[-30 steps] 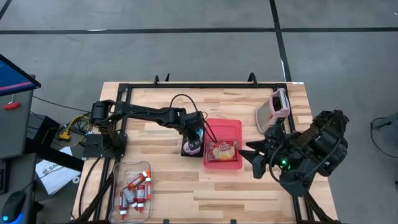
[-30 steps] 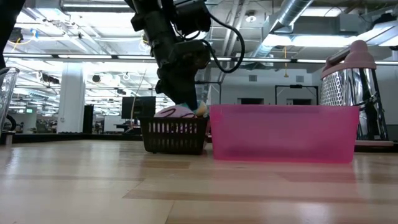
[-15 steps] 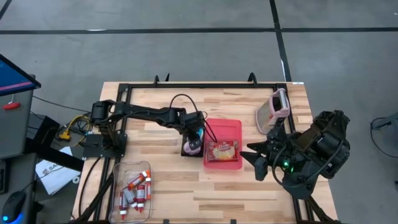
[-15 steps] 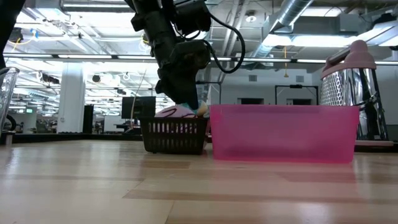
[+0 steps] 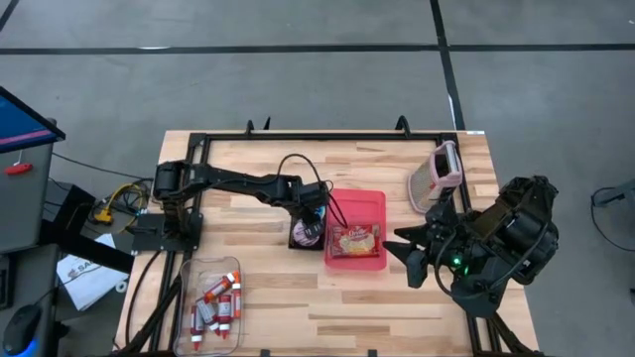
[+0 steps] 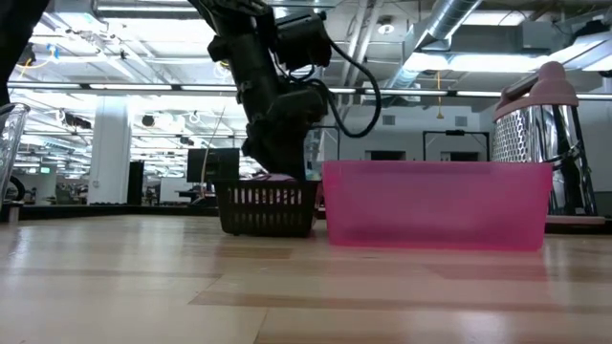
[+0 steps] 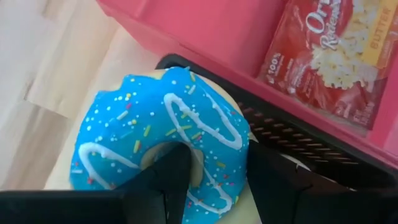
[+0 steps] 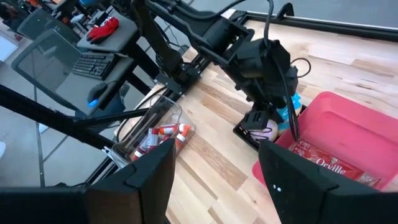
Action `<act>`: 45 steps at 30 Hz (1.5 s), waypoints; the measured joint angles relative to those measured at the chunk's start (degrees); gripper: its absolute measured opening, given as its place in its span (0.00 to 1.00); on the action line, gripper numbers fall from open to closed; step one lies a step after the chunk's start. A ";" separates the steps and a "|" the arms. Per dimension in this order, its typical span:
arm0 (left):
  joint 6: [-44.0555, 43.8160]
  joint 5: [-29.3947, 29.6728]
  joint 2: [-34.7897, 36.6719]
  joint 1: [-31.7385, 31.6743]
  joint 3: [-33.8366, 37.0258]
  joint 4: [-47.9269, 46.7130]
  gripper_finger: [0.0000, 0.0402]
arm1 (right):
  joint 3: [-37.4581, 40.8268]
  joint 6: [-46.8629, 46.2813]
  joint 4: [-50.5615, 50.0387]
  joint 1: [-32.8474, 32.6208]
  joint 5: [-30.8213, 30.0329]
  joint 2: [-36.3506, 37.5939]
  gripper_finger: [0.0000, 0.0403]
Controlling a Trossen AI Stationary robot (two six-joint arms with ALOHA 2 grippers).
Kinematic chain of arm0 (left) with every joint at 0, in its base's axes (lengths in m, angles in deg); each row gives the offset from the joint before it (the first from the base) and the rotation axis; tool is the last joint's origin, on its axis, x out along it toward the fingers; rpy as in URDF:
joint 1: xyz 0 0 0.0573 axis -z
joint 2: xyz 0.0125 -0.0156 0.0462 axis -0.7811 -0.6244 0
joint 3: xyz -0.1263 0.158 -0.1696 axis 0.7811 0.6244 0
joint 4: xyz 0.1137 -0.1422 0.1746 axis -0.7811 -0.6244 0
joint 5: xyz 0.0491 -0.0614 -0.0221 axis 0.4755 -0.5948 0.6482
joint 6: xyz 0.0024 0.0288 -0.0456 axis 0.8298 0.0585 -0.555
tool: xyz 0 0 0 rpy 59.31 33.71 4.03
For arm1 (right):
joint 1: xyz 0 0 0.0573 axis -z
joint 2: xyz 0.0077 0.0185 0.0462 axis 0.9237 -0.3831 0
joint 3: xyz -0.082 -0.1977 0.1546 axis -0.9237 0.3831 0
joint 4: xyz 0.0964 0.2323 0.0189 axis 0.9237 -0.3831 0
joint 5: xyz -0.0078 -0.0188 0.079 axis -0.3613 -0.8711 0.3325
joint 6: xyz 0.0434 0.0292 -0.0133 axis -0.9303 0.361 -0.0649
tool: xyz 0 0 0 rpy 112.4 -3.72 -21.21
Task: Pick & Place Food Item
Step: Put the blue donut into the black bin
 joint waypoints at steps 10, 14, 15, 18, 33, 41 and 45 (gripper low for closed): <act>-2.60 -1.00 0.09 2.40 0.00 -2.06 0.36 | 0.00 -1.69 -0.24 -1.75 -0.02 0.00 0.55; -3.42 -1.06 0.09 3.22 0.00 -3.62 0.36 | 0.00 -1.66 -0.24 -1.75 -0.06 0.00 0.55; -3.46 -1.17 0.09 3.41 0.00 -3.79 0.36 | 0.00 -1.52 -0.24 -1.75 -0.04 0.00 0.55; -4.34 -1.63 0.09 4.08 0.00 -4.05 0.36 | 0.00 -1.47 -0.24 -1.83 -0.04 0.00 0.55; -8.03 -2.58 2.63 5.74 0.04 -6.05 0.36 | 0.00 -0.65 -0.26 -2.58 -0.15 0.00 0.55; -9.21 -5.09 2.65 5.85 0.04 -6.49 0.44 | 0.00 -1.25 -0.26 -3.69 -0.69 0.00 0.55; -9.26 -5.88 2.67 5.85 0.04 -6.92 0.50 | 0.00 -1.25 -0.26 -3.72 -0.72 0.00 0.55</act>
